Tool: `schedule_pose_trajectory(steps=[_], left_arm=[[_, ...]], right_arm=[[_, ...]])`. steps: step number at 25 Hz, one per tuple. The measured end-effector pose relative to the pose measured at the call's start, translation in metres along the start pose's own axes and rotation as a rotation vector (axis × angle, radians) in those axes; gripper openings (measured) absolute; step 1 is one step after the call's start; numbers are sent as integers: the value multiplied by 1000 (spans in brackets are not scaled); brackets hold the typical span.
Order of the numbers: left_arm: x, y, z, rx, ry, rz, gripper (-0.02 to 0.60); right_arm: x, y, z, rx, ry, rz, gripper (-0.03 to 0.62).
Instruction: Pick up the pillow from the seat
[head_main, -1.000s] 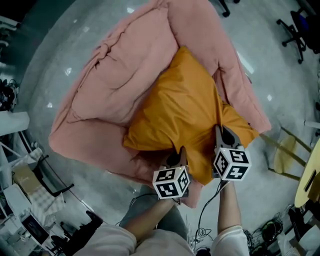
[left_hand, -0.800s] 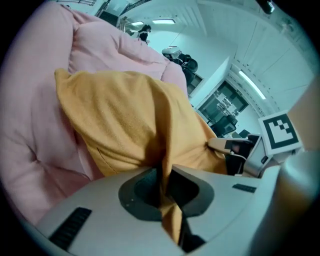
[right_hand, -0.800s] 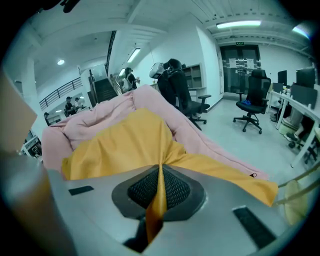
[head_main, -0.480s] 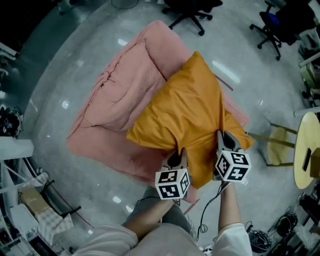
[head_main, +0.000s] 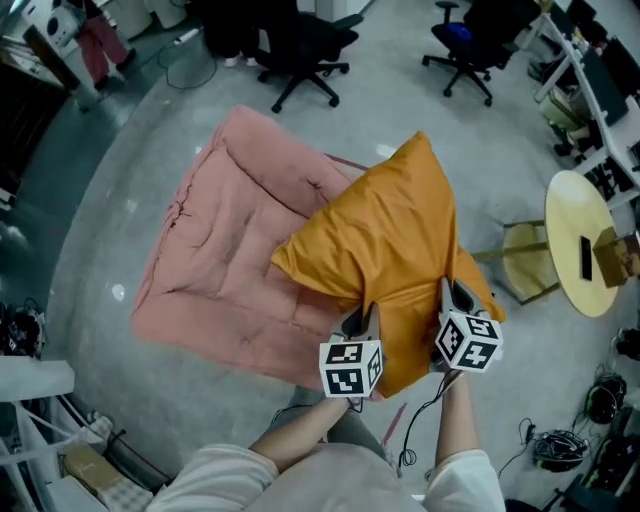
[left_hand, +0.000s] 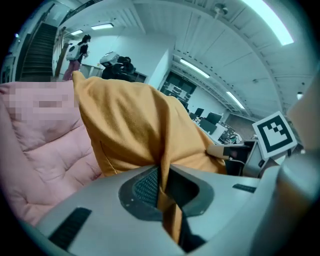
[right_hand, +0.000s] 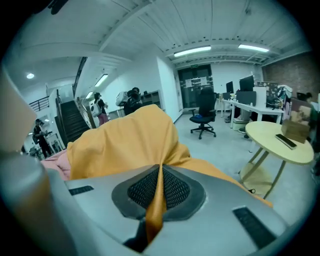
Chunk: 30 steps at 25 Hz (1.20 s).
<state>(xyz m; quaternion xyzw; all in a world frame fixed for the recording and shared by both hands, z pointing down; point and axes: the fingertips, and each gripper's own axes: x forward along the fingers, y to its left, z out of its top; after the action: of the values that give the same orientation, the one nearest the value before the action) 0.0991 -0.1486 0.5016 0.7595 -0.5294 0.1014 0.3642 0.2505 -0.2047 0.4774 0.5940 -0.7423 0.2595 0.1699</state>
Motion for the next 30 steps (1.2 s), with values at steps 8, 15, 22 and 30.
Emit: schedule_pose_trajectory(steps=[8,15,22,30], left_arm=[[-2,-81,-4,149,42,-142,28],[-3,-139,-19,344,92,-274,26],[-4,-187,-44,475,187,-383,25],[-7,-219,-79,538,249,-436,25]], right_arm=[[-83,-67,-15,140,-72,-145,34],[-146,-108,-49,287,-132,-273,34],[-202,-135,-77,385,-161,-389,34],[-239,-156,-119,489,-162,-449,34]])
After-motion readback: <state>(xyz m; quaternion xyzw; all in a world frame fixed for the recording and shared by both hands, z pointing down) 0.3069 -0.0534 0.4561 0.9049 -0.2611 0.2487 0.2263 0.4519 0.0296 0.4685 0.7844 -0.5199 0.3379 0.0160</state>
